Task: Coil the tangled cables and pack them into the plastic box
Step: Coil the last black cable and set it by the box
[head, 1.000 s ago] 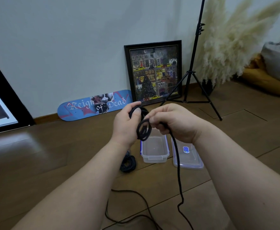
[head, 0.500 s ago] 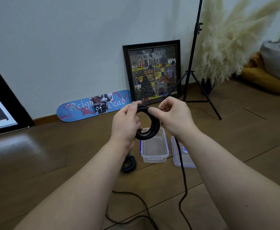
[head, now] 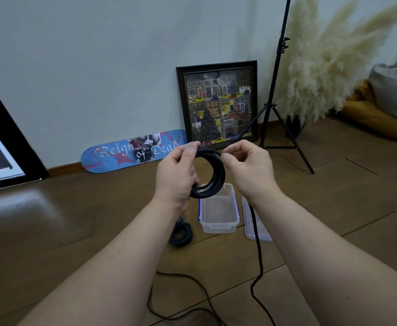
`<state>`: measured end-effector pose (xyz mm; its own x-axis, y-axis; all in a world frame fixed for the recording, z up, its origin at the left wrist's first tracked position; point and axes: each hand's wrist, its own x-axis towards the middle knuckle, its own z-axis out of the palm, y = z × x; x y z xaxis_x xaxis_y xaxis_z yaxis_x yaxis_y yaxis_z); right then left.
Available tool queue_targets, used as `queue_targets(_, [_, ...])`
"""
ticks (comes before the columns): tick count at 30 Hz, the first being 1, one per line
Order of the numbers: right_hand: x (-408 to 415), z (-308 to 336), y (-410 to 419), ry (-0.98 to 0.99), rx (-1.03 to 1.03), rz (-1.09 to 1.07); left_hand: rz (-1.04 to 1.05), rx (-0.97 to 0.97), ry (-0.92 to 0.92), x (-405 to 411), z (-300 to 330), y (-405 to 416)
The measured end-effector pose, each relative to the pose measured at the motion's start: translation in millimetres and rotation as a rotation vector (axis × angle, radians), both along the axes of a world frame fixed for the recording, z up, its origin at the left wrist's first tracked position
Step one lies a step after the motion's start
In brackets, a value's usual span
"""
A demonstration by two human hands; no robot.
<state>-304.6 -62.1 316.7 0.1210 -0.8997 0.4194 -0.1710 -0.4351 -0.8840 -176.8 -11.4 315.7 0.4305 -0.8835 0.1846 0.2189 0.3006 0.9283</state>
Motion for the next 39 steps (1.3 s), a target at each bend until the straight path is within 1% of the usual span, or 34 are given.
queue_targets(3, [1.1, -1.4, 1.7, 0.098, -0.06, -0.013, 0.042, 0.013, 0.011, -0.6, -0.8, -1.1])
queue_targets(5, [0.4, -2.6, 6.0, 0.219, -0.192, -0.003, 0.093, 0.022, 0.047, 0.6, -1.0, -2.2])
queue_targets(7, [-1.5, -2.1, 10.5, 0.307, -0.291, 0.056, 0.137, 0.032, 0.081, 2.0, -0.2, -3.3])
queue_targets(10, [-3.2, -2.5, 14.3, 0.502, -0.287, 0.158, 0.16, 0.035, 0.13, 1.1, 3.1, -2.8])
queue_targets(12, [-2.2, -4.1, 16.3, 0.591, -0.281, 0.176, 0.165, 0.034, 0.147, -1.1, 4.6, -1.8])
queue_targets(16, [1.8, -6.6, 17.5, 0.599, -0.321, 0.134, 0.144, 0.01, 0.142, -1.9, 3.7, -2.1])
queue_targets(22, [1.6, -8.7, 16.4, 0.53, -0.291, 0.073, 0.065, -0.024, 0.012, 1.6, -1.1, -2.3])
queue_targets(24, [2.9, -8.6, 16.8, 0.53, -0.297, 0.057, 0.103, -0.013, -0.014, 0.1, 0.1, -1.9])
queue_targets(29, [6.3, -6.3, 20.2, 0.658, -0.35, -0.011, 0.22, 0.015, 0.006, -4.5, 1.6, -2.5])
queue_targets(33, [1.3, -3.8, 19.7, 0.57, -0.307, 0.079, 0.273, 0.005, 0.078, -1.8, 3.2, -6.1])
queue_targets(36, [-0.2, -1.9, 21.7, 0.595, -0.249, 0.118, 0.307, 0.003, 0.086, 4.5, 3.2, -9.7])
queue_targets(39, [2.3, -2.1, 22.4, 0.621, -0.238, 0.111, 0.319, -0.006, 0.04, 5.1, 0.3, -9.9])
